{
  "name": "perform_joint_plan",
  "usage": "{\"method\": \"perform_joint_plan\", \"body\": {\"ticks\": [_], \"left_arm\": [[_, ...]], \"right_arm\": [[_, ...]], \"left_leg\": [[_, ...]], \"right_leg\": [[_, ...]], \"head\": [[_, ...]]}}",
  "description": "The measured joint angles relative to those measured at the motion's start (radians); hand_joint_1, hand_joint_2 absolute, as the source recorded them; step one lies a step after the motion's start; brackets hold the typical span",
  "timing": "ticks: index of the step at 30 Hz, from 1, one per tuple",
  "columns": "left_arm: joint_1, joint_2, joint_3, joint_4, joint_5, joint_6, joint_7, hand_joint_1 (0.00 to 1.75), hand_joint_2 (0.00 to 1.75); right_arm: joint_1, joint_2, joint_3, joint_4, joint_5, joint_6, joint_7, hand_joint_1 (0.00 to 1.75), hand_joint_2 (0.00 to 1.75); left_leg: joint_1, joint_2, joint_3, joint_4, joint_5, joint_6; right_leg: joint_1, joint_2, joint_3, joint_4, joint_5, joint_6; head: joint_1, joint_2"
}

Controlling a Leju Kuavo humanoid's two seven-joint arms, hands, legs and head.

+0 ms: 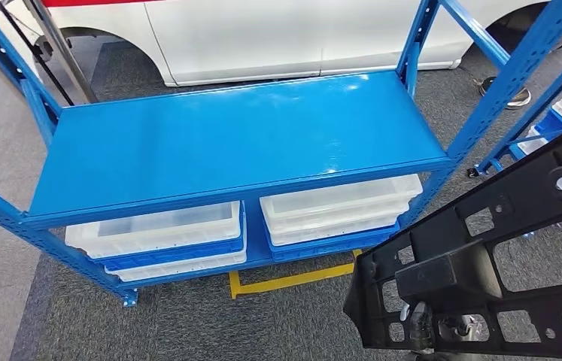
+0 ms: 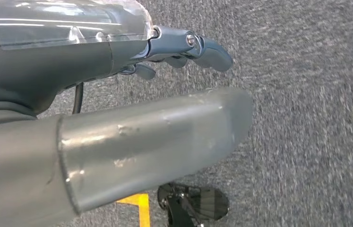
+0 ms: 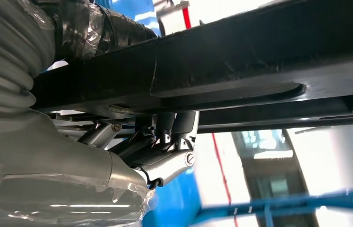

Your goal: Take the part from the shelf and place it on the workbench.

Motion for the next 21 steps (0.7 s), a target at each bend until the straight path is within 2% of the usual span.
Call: {"method": "perform_joint_plan", "body": {"ticks": [2, 4, 9, 11, 13, 14, 15, 16, 17, 18, 20, 21], "left_arm": [[-0.002, 0.0, 0.001, 0.0, -0.001, 0.0, 0.0, 0.0, 0.0], [-0.001, 0.0, 0.001, 0.0, -0.002, 0.0, 0.0, 0.0, 0.0], [-0.001, 0.0, 0.001, 0.0, -0.002, 0.0, 0.0, 0.0, 0.0], [0.003, 0.001, 0.003, 0.0, -0.001, -0.001, 0.0, 0.0, 0.0], [0.007, 0.002, 0.006, 0.0, -0.003, -0.001, 0.002, 0.0, 0.0], [0.007, 0.002, 0.007, 0.0, -0.005, -0.002, 0.003, 0.0, 0.0], [0.007, 0.002, 0.009, -0.001, -0.008, -0.002, 0.003, 0.0, 0.0], [0.006, 0.002, 0.011, -0.001, -0.01, -0.004, 0.003, 0.0, 0.0], [0.005, 0.002, 0.013, -0.001, -0.012, -0.005, 0.002, 0.0, 0.0], [0.004, 0.001, 0.014, -0.001, -0.014, -0.008, 0.002, 0.0, 0.0], [0.005, 0.002, 0.016, -0.002, -0.019, -0.012, 0.0, 0.0, 0.0], [0.006, 0.002, 0.018, -0.002, -0.021, -0.013, -0.001, 0.0, 0.0]], "right_arm": [[0.003, 0.009, -0.008, -0.002, 0.0, 0.0, 0.0, 1.75, 1.75], [0.004, 0.013, -0.01, -0.003, 0.0, 0.0, 0.0, 1.75, 1.75], [0.004, 0.013, -0.011, -0.003, 0.0, 0.0, 0.0, 1.75, 1.75], [0.004, 0.019, -0.014, -0.004, 0.0, 0.0, 0.0, 1.75, 1.75], [0.004, 0.028, -0.022, -0.006, 0.004, -0.002, 0.0, 1.75, 1.75], [0.005, 0.03, -0.026, -0.009, 0.007, -0.003, 0.0, 1.75, 1.75], [0.006, 0.032, -0.03, -0.012, 0.01, -0.004, 0.0, 1.75, 1.75], [0.007, 0.033, -0.032, -0.014, 0.013, -0.004, 0.0, 1.75, 1.75], [0.009, 0.033, -0.033, -0.016, 0.014, -0.004, 0.0, 1.75, 1.75], [0.009, 0.033, -0.034, -0.017, 0.014, -0.004, 0.0, 1.75, 1.75], [0.005, 0.032, -0.035, -0.018, 0.015, -0.004, 0.0, 1.75, 1.75], [0.003, 0.032, -0.036, -0.019, 0.015, -0.004, 0.0, 1.75, 1.75]], "left_leg": [[0.003, -0.034, -0.007, 0.022, -0.025, -0.007], [0.005, -0.07, -0.016, 0.045, -0.046, -0.008], [0.005, -0.074, -0.019, 0.052, -0.051, -0.008], [0.004, -0.095, -0.078, 0.181, -0.107, -0.008], [0.004, -0.155, -0.087, 0.174, -0.077, 0.0], [0.004, -0.175, -0.065, 0.111, -0.036, 0.005], [0.003, -0.192, -0.039, 0.038, 0.006, 0.011], [0.004, -0.184, -0.038, 0.03, 0.008, 0.016], [0.006, -0.172, -0.037, 0.025, 0.012, 0.022], [0.008, -0.158, -0.036, 0.02, 0.015, 0.028], [0.007, -0.129, -0.036, 0.016, 0.019, 0.036], [0.005, -0.113, -0.037, 0.016, 0.018, 0.037]], "right_leg": [[-0.005, 0.017, 0.0, -0.01, 0.007, -0.015], [-0.008, 0.024, 0.002, -0.014, 0.011, -0.023], [-0.008, 0.025, 0.002, -0.014, 0.011, -0.024], [-0.005, 0.046, -0.002, -0.012, 0.012, -0.027], [-0.003, 0.11, -0.012, 0.002, 0.012, -0.023], [-0.003, 0.14, -0.019, 0.009, 0.014, -0.016], [-0.004, 0.17, -0.027, 0.015, 0.017, -0.007], [-0.005, 0.181, -0.035, 0.019, 0.019, 0.002], [-0.003, 0.17, -0.04, 0.025, 0.016, 0.007], [-0.002, 0.146, -0.049, 0.045, 0.003, 0.012], [-0.001, 0.084, -0.094, 0.142, -0.053, 0.021], [-0.004, 0.068, -0.124, 0.206, -0.084, 0.025]], "head": [[0.0, 0.0], [0.0, 0.0], [0.0, 0.0], [0.0, 0.0], [-0.001, 0.0], [-0.001, 0.0], [0.0, 0.0], [-0.001, 0.0], [0.0, 0.0], [0.002, 0.0], [0.006, 0.0], [0.007, 0.0]]}}
